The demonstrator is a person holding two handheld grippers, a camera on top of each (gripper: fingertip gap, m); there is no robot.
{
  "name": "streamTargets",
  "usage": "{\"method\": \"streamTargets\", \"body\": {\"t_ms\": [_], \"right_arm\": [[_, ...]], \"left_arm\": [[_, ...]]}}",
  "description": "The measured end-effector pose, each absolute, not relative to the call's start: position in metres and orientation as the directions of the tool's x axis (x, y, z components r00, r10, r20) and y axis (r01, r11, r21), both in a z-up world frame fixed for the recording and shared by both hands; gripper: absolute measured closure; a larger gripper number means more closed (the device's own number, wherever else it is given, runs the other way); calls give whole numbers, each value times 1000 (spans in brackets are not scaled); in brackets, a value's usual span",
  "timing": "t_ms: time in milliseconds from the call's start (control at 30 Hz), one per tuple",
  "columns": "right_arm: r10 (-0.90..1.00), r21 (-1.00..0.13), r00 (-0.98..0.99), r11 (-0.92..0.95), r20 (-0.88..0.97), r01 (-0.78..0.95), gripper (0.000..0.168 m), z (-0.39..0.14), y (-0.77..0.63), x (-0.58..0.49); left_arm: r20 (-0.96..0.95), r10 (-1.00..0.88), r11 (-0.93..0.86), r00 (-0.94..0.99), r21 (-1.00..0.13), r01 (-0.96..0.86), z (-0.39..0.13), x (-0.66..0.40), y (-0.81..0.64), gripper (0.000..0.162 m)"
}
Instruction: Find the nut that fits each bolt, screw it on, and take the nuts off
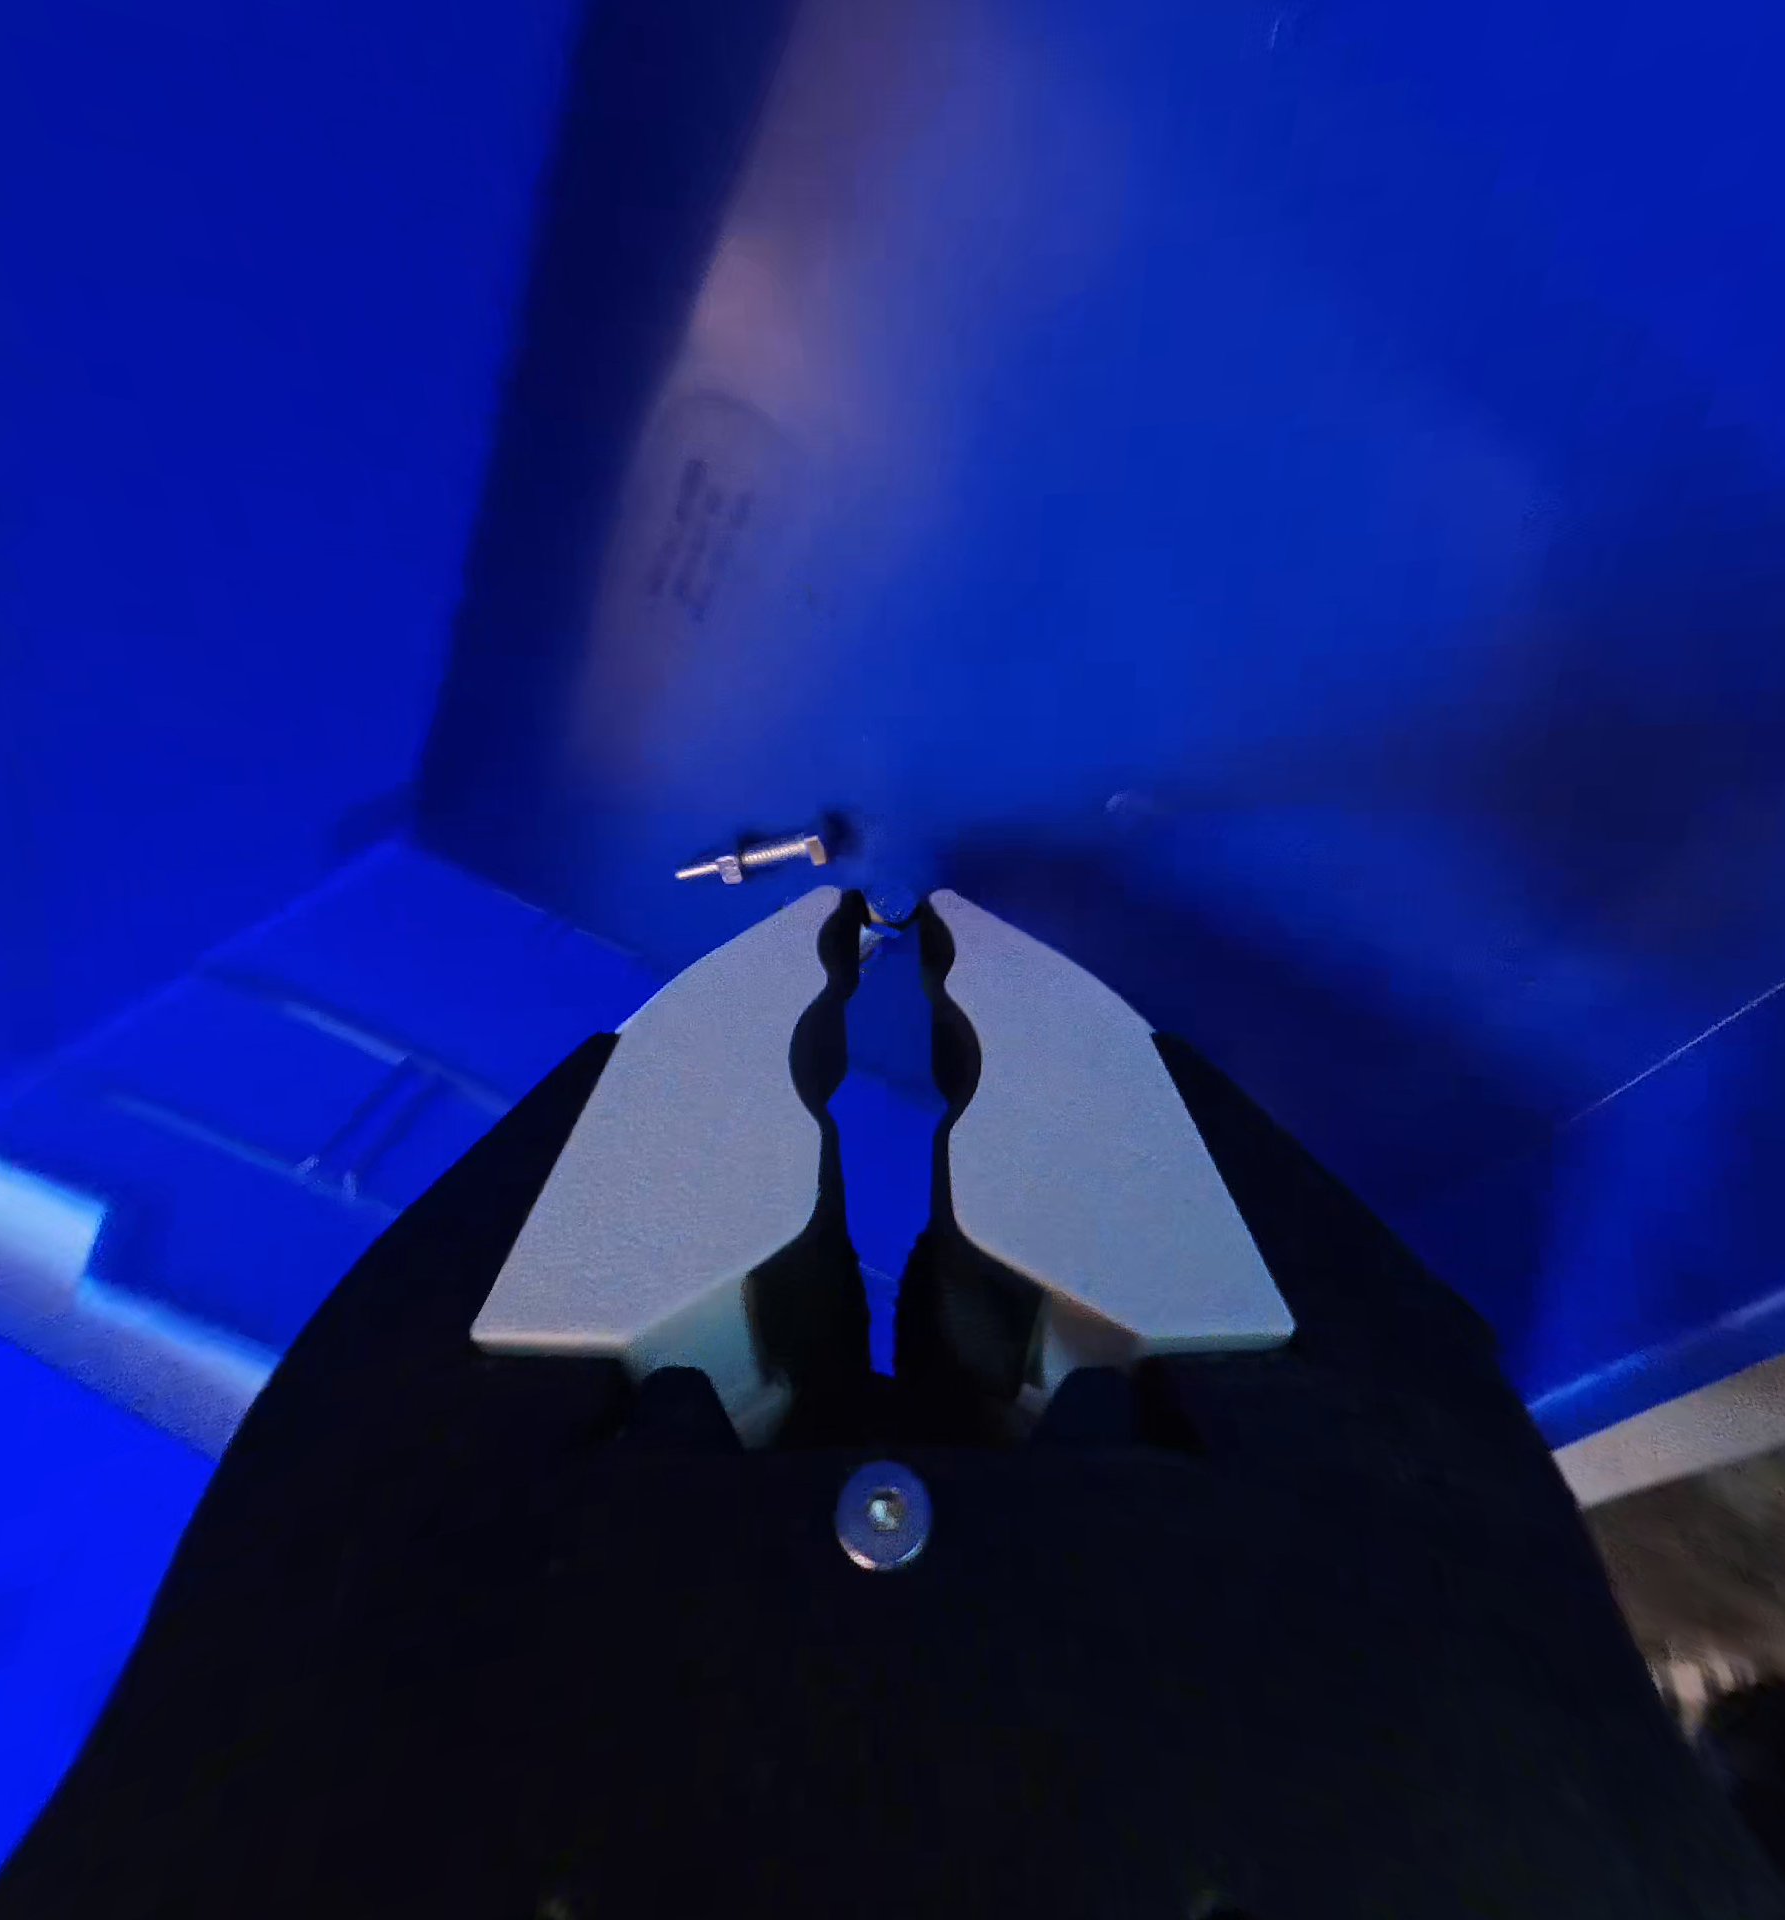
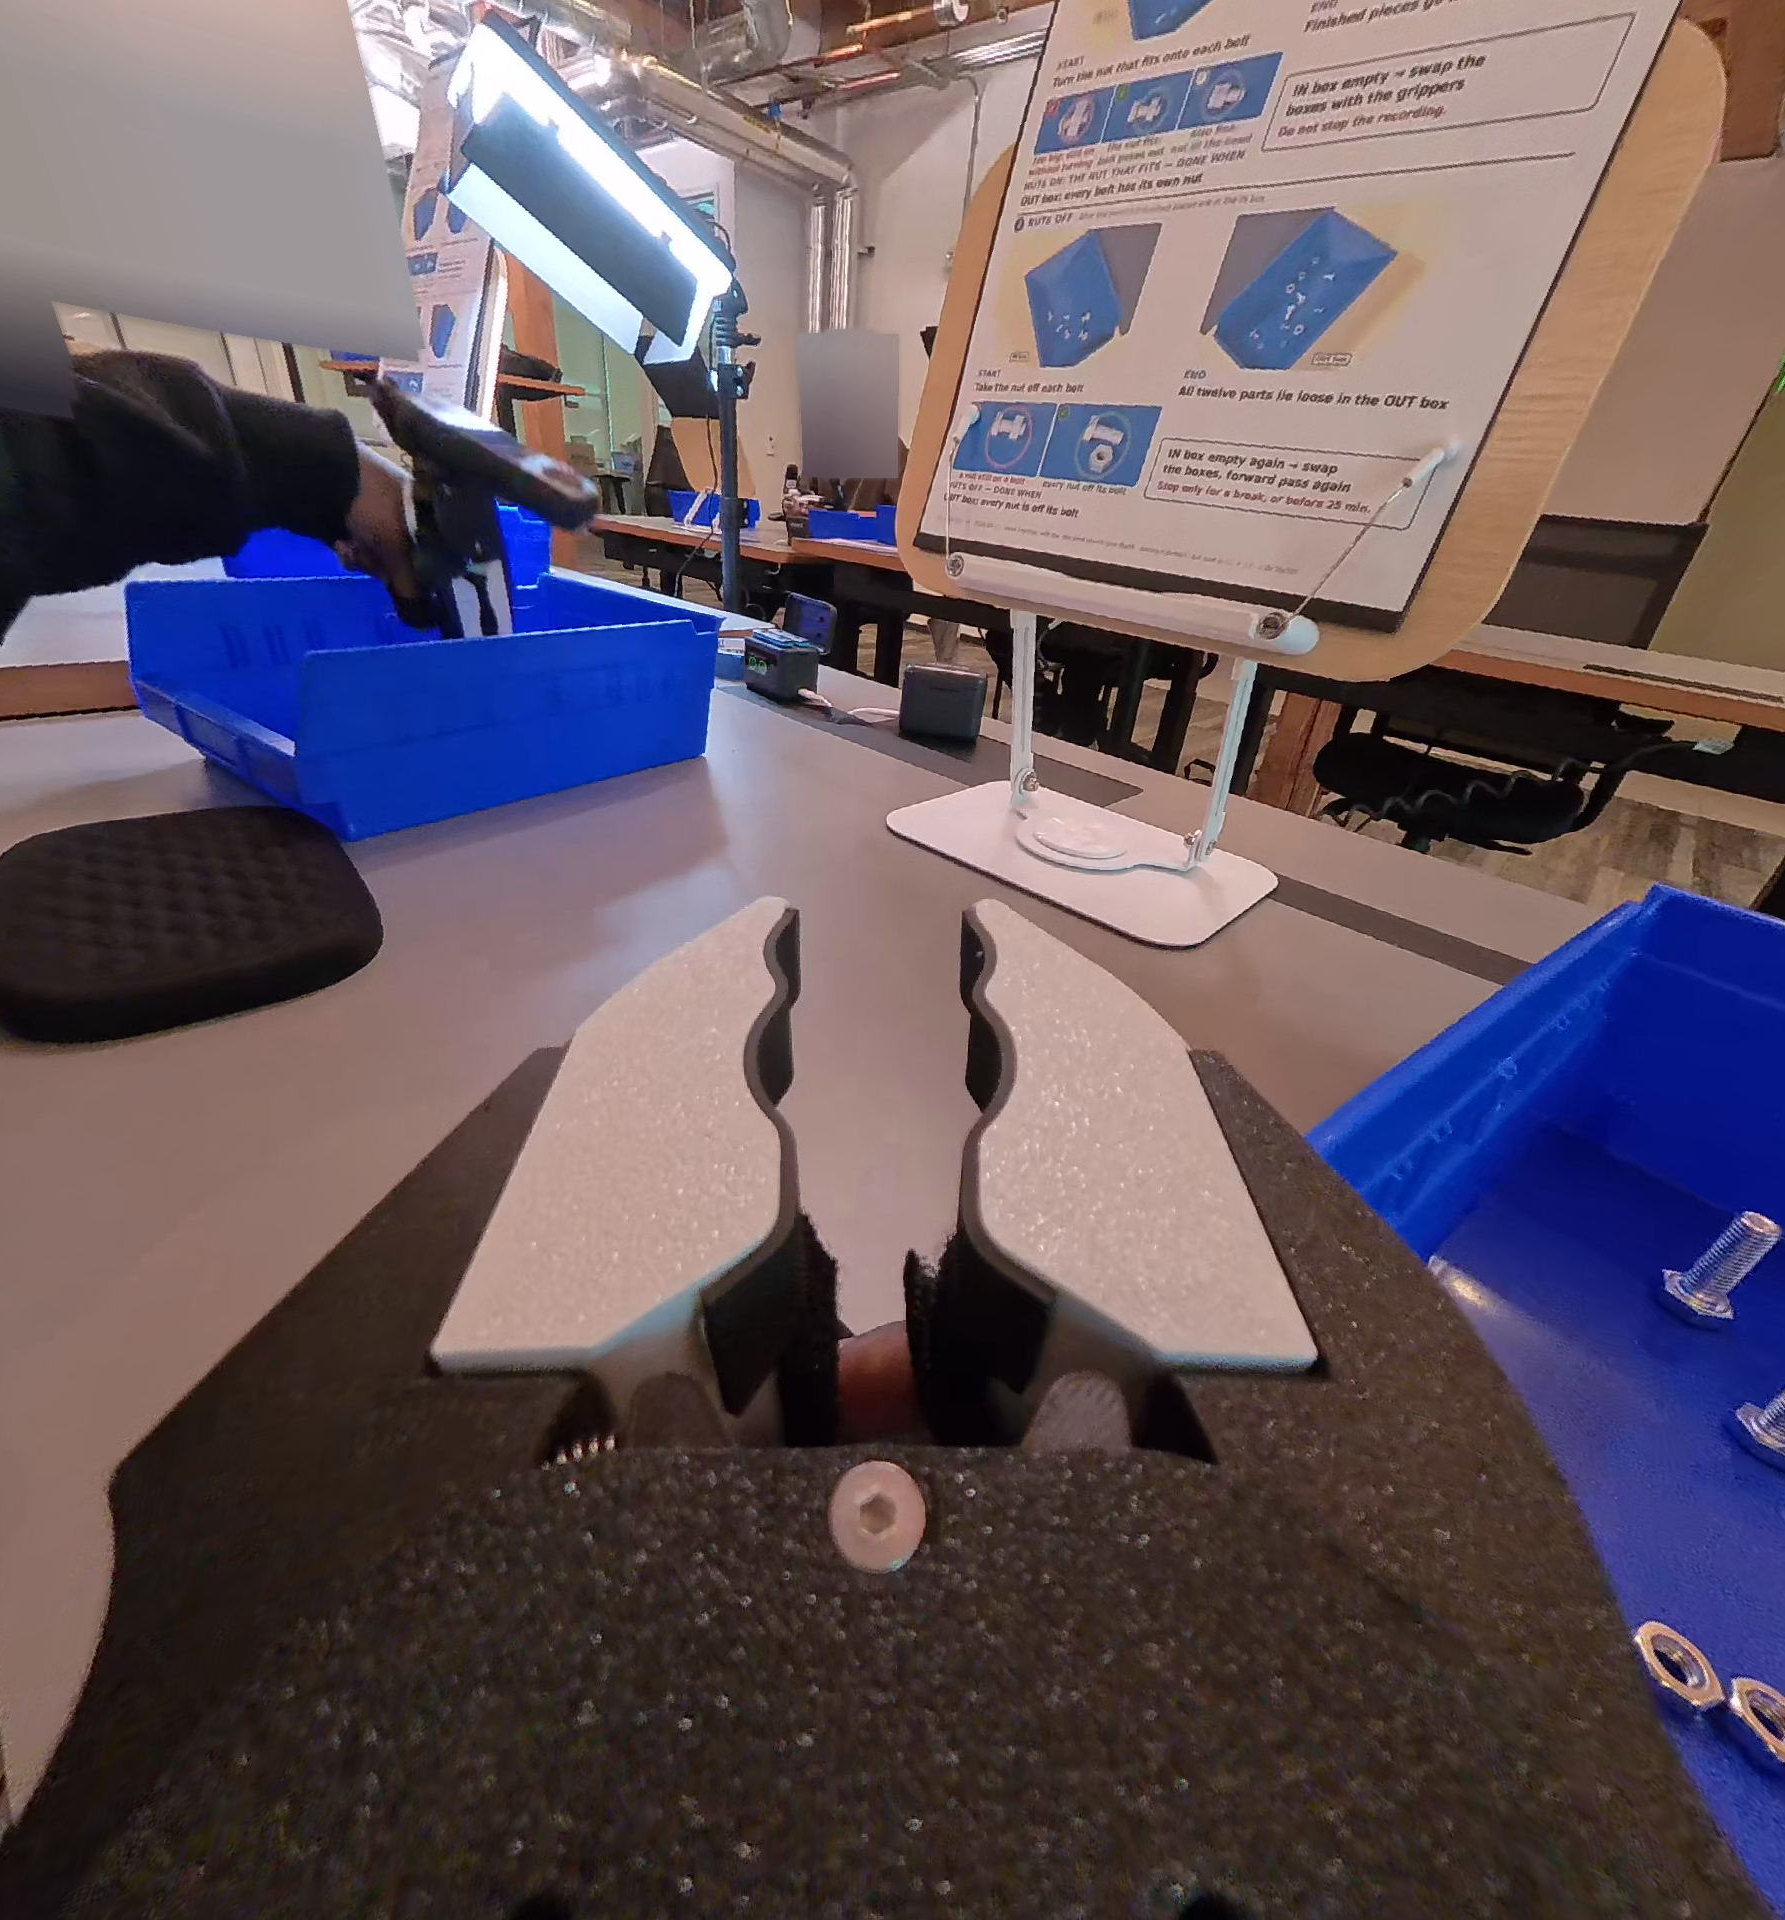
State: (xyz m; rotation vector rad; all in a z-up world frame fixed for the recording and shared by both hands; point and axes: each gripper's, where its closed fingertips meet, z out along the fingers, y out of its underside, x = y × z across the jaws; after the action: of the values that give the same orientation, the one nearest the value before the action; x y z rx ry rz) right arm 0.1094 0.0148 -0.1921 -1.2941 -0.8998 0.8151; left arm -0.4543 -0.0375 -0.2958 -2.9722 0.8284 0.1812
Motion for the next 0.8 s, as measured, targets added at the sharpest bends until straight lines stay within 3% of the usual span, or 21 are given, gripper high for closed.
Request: {"method": "streamTargets", "body": {"t_ms": [133, 267, 433, 500, 633, 733, 800], "right_arm": [[901, -995, 425, 101, 89, -4, 139, -195, 14, 105], [902, -995, 421, 104, 97, 6, 139, -196, 13, 101], [905, -994, 411, 108, 108, 24, 139, -198, 11, 95], [909, -993, 402, 115, 115, 23, 139, -196, 8, 90], [919, -990, 370, 137, 133, 16, 139, -191, 1, 77], [930, -988, 335, 155, 150, 13, 140, -187, -7, 65], [939, -986, 306, 165, 155, -8, 140, -182, -15, 55]], "left_arm": [[-162, -407, -819, 899, -372, -438, -249, -424, -19, 151], [-140, -277, -608, 951, -740, -286, -193, -381, -5, 151], [-46, -240, -307, 970, -944, -121, -145, -326, -15, 152], [75, -280, -178, 957, -984, 25, -126, -297, -22, 152], [279, -404, -78, 871, -959, 271, -113, -241, -37, 152], [443, -502, -74, 742, -877, 474, -109, -206, -44, 152], [569, -598, -124, 565, -761, 636, -104, -180, -51, 152]]}}
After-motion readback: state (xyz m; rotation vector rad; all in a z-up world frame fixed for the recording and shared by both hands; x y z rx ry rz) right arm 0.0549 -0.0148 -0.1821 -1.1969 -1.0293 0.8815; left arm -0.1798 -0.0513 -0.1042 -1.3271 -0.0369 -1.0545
